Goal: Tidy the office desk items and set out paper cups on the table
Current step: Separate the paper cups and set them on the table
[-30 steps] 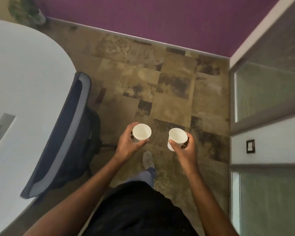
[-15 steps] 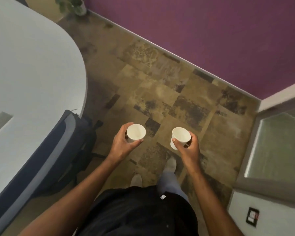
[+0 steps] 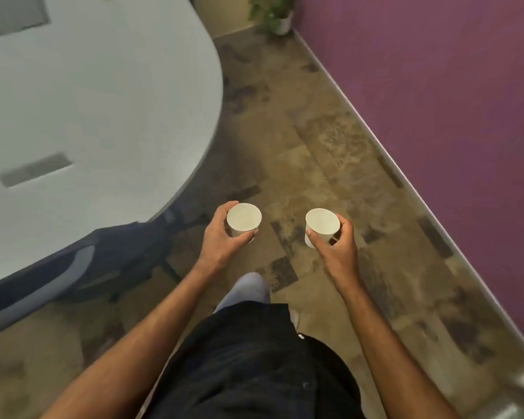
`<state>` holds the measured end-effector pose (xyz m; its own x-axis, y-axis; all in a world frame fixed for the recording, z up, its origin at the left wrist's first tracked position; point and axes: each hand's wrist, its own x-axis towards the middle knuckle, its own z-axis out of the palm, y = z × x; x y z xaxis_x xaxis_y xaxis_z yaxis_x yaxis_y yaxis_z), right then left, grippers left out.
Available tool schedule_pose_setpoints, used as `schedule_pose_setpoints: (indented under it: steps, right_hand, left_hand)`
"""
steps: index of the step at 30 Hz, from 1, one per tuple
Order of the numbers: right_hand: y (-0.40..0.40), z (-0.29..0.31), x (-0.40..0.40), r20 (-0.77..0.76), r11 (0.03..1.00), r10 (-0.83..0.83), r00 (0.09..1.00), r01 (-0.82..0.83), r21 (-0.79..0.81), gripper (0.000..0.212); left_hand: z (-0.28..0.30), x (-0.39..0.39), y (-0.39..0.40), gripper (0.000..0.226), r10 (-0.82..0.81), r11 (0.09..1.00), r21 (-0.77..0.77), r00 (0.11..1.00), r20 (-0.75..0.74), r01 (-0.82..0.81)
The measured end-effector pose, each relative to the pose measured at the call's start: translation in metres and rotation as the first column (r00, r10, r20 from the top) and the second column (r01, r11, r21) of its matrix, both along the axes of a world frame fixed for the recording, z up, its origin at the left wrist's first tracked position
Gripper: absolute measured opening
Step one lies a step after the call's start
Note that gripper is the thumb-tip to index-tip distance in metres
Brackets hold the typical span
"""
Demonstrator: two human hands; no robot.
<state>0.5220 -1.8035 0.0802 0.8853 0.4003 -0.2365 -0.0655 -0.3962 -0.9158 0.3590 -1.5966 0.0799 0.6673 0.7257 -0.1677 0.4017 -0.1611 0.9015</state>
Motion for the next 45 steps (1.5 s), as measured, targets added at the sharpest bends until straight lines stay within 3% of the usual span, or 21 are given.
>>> schedule_pose_setpoints:
  steps: [6,13,20,25,29,33,38,45]
  right_hand:
    - [0.089,0.001,0.087,0.005,0.977,0.213,0.977,-0.213,0.025,0.066]
    - [0.229,0.005,0.157,-0.004,0.924,0.382,0.924,-0.381,0.041,0.073]
    - [0.380,0.018,0.193,0.050,0.795,0.607,0.794,-0.606,-0.024,0.069]
    - [0.491,0.019,0.194,0.054,0.638,0.770,0.636,-0.770,-0.018,0.065]
    - [0.573,0.011,0.184,0.011,0.475,0.880,0.475,-0.880,-0.023,0.063]
    - [0.648,0.001,0.164,-0.026,0.250,0.968,0.251,-0.968,-0.019,0.062]
    - [0.723,-0.012,0.129,-0.055,-0.003,0.999,-0.001,-0.999,-0.036,0.060]
    - [0.785,-0.043,0.066,-0.041,-0.262,0.965,-0.260,-0.964,-0.052,0.065]
  left_hand:
    - [-0.002,0.040,0.044,0.075,0.225,0.974,0.013,0.974,0.005,-0.225]
    - [-0.005,0.085,0.148,0.075,0.446,0.895,-0.033,0.895,0.013,-0.446]
    - [0.007,0.110,0.241,0.072,0.574,0.818,-0.056,0.819,0.018,-0.572]
    - [0.006,0.104,0.283,0.070,0.749,0.663,-0.066,0.662,0.038,-0.746]
    - [0.000,0.092,0.301,0.070,0.884,0.468,-0.094,0.468,0.021,-0.879]
    - [-0.003,0.087,0.318,0.070,0.968,0.250,-0.093,0.251,0.006,-0.964]
    - [-0.005,0.103,0.332,0.072,0.999,-0.028,-0.090,-0.026,-0.021,-0.996]
    - [-0.012,0.140,0.333,0.073,0.949,-0.315,-0.093,-0.312,-0.046,-0.945]
